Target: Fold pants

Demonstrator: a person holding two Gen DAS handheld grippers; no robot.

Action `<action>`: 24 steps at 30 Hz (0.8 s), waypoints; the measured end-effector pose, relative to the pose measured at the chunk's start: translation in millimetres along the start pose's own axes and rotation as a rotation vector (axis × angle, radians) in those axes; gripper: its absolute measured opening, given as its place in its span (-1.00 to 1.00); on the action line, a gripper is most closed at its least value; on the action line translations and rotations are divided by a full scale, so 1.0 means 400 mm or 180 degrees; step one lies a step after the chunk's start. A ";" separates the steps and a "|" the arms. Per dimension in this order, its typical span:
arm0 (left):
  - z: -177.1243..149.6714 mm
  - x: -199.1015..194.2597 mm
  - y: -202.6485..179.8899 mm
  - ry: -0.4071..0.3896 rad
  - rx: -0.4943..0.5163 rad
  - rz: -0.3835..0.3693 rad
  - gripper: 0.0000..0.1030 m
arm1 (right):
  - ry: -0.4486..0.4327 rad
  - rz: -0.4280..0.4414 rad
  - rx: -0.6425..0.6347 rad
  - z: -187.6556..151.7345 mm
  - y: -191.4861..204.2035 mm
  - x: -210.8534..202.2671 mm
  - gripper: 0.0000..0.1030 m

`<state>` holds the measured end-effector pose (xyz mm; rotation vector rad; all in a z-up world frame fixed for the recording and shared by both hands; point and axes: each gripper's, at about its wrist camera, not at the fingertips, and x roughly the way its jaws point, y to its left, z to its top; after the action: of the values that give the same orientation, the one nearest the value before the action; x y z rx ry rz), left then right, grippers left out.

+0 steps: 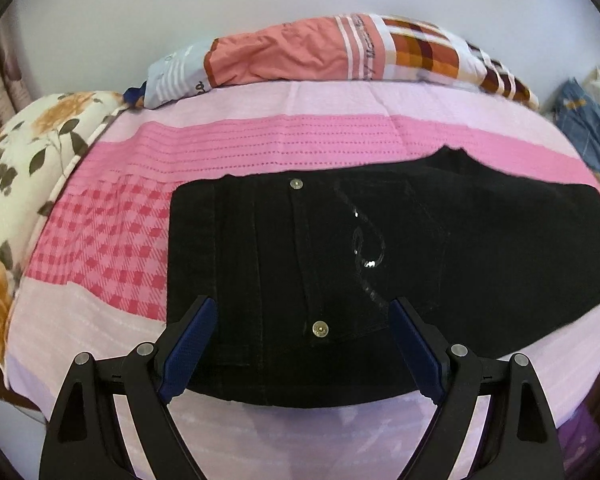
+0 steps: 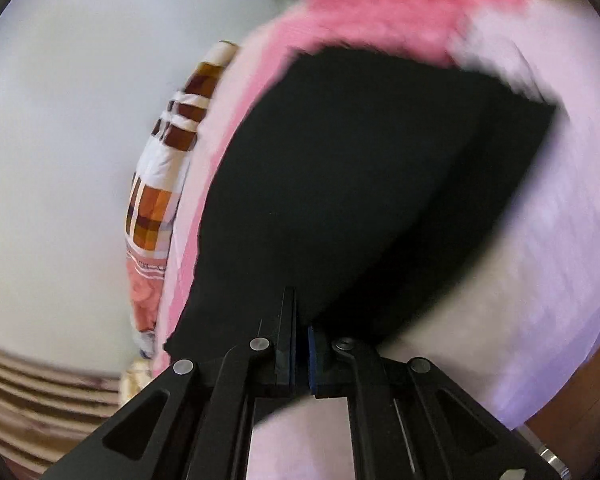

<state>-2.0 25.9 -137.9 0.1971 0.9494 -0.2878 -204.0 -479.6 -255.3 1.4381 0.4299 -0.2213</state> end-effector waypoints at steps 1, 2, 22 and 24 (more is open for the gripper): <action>0.000 0.005 -0.002 0.0028 0.0016 0.0003 0.70 | -0.0023 0.0082 0.0030 0.021 -0.030 -0.013 -0.87; 0.000 0.008 -0.003 0.0045 0.0016 -0.0005 0.70 | -0.0031 0.0224 0.0042 0.030 -0.029 -0.015 -0.83; 0.002 -0.002 -0.018 0.0040 0.0121 0.0037 0.75 | -0.0452 0.0043 0.0421 0.101 -0.161 -0.168 -0.95; -0.001 0.003 -0.015 0.0062 0.0103 0.0054 0.75 | -0.0478 0.0009 0.0347 0.097 -0.157 -0.170 -0.95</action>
<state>-3.5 20.3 -139.5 0.2378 0.9624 -0.2863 -284.5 -533.3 -281.2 1.5169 0.2966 -0.3525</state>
